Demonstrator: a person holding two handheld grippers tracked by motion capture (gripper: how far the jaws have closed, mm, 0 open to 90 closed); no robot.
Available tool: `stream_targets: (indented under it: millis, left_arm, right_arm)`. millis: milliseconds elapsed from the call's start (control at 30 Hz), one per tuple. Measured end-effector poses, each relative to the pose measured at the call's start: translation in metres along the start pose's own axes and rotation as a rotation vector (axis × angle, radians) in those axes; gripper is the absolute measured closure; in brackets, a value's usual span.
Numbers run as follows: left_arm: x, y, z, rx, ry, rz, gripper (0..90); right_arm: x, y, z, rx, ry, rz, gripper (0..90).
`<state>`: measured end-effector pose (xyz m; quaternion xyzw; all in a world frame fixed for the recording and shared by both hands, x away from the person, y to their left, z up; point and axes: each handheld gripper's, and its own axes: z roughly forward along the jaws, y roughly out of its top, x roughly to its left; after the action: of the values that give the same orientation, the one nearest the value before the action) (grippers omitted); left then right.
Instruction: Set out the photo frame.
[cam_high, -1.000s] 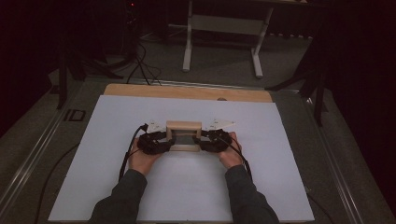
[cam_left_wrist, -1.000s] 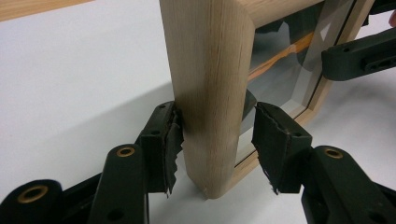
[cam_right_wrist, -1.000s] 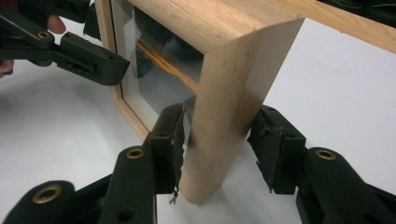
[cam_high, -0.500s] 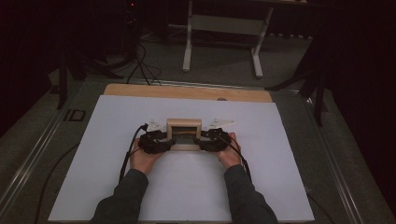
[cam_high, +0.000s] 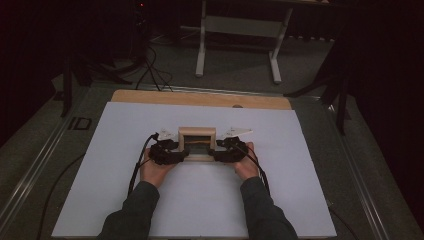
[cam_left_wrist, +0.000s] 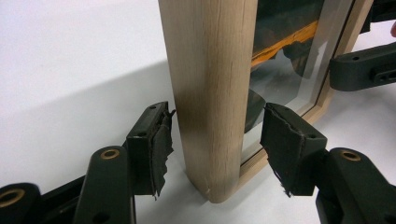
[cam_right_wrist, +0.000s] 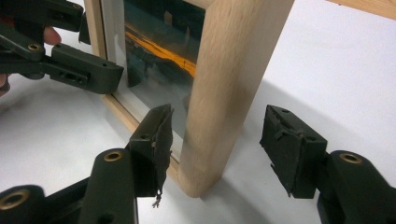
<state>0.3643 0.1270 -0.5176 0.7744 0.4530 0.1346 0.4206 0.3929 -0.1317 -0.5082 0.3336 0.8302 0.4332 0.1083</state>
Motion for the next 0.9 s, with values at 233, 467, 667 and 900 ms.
stream_targets:
  millis: [233, 467, 667, 900]
  left_arm:
    - [0.002, -0.003, -0.005, 0.004, 0.002, 0.001, 42.8]
    - [0.004, -0.007, -0.019, -0.017, 0.008, 0.01, 42.8]
    - [0.004, -0.009, -0.032, -0.041, 0.003, 0.014, 42.4]
    - [0.007, -0.016, -0.056, -0.073, 0.001, 0.027, 42.1]
  right_arm:
    - [0.002, -0.002, -0.006, 0.003, 0.0, -0.003, 39.8]
    - [0.005, -0.005, -0.014, -0.008, -0.004, -0.009, 38.7]
    - [0.007, -0.006, -0.02, -0.005, -0.01, -0.022, 38.1]
    - [0.013, -0.008, -0.032, 0.0, -0.01, -0.051, 36.9]
